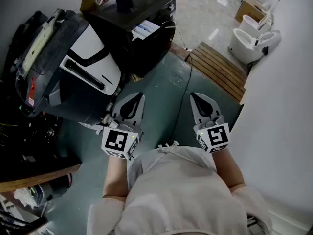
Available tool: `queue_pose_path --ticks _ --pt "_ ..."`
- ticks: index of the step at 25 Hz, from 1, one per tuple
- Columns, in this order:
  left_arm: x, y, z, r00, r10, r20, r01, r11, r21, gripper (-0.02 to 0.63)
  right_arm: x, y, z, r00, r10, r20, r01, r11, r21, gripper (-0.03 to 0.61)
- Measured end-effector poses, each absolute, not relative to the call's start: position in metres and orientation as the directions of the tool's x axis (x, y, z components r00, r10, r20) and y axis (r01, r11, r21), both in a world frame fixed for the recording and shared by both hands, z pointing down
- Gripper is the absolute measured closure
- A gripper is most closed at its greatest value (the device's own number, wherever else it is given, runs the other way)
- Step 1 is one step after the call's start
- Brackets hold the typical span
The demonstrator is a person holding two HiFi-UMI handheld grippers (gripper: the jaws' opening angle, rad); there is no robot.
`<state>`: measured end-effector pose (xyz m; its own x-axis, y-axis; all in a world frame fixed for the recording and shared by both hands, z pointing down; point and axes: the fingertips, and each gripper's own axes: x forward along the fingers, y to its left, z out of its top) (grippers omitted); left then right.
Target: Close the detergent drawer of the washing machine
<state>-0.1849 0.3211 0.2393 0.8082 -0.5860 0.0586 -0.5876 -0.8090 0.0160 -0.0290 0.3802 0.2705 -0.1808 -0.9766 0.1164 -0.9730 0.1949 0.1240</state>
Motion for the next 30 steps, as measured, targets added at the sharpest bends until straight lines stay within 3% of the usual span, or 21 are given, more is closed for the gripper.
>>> queue_pose_path --ticks 19,30 --pt "-0.203 0.317 0.255 0.829 -0.555 0.065 -0.558 -0.828 0.058 0.594 -0.046 0.38 0.293 -0.118 -0.981 0.156 -0.989 0.131 0.075 0.574" --pt "-0.166 0.269 0.28 0.787 -0.613 0.074 -0.617 -0.785 0.058 0.595 0.0 0.311 0.315 -0.199 -0.965 0.173 -0.977 0.209 0.039 0.574"
